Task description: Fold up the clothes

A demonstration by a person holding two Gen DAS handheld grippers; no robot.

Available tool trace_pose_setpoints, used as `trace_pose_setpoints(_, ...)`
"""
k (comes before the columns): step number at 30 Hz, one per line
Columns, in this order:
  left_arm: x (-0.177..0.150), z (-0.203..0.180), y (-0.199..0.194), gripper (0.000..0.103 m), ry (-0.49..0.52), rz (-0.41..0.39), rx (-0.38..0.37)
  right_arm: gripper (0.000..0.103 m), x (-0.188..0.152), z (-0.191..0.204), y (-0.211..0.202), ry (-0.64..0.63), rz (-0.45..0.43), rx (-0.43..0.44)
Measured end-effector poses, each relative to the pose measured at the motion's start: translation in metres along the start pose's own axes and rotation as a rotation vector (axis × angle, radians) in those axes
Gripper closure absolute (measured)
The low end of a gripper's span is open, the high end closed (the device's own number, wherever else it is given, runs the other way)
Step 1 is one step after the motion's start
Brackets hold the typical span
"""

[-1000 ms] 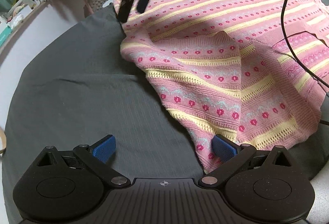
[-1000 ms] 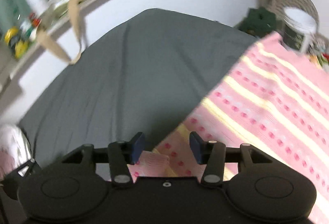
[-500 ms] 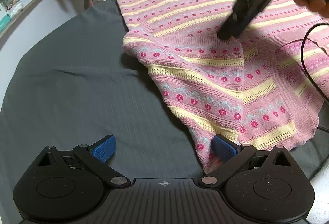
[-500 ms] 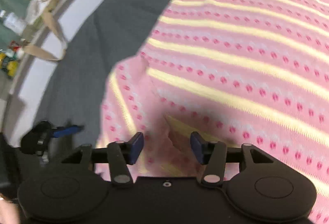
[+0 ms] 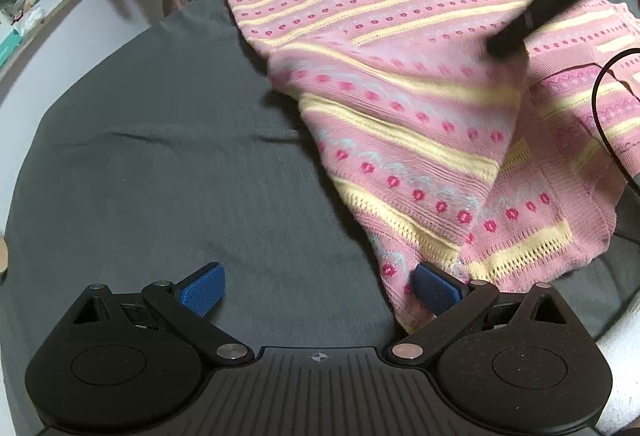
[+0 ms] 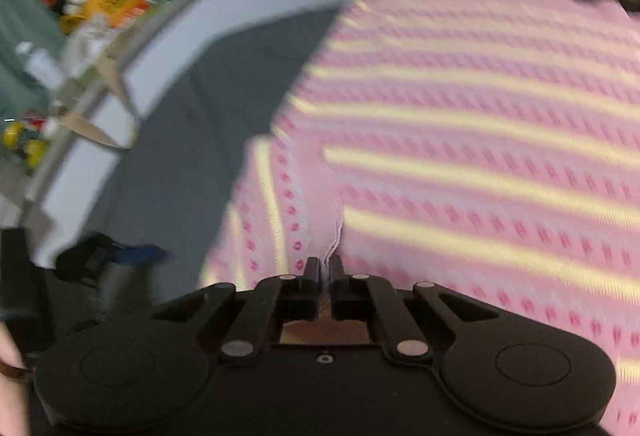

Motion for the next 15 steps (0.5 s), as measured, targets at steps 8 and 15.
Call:
trace_pose_setpoints(8,-0.001,0.003,-0.009,0.002,-0.015,-0.017,-0.015,0.064,0.013,0.017,0.003,-0.068,-0.127,-0.075)
trace_pose_setpoints(15,0.025,0.004,-0.051,0.002,-0.151,-0.338,-0.199,0.065,0.091,0.072,0.033,-0.194,-0.138,-0.006)
Point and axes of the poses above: each gripper's, at about its wrist camera, not at the fingertips, and y roughly the way its jaws point, z to its left, x to its top, the point moved 7 cm from there along y, roughly the way its jaws point, and after that the axes turned 1 degree about z, right-handed, at the moved point
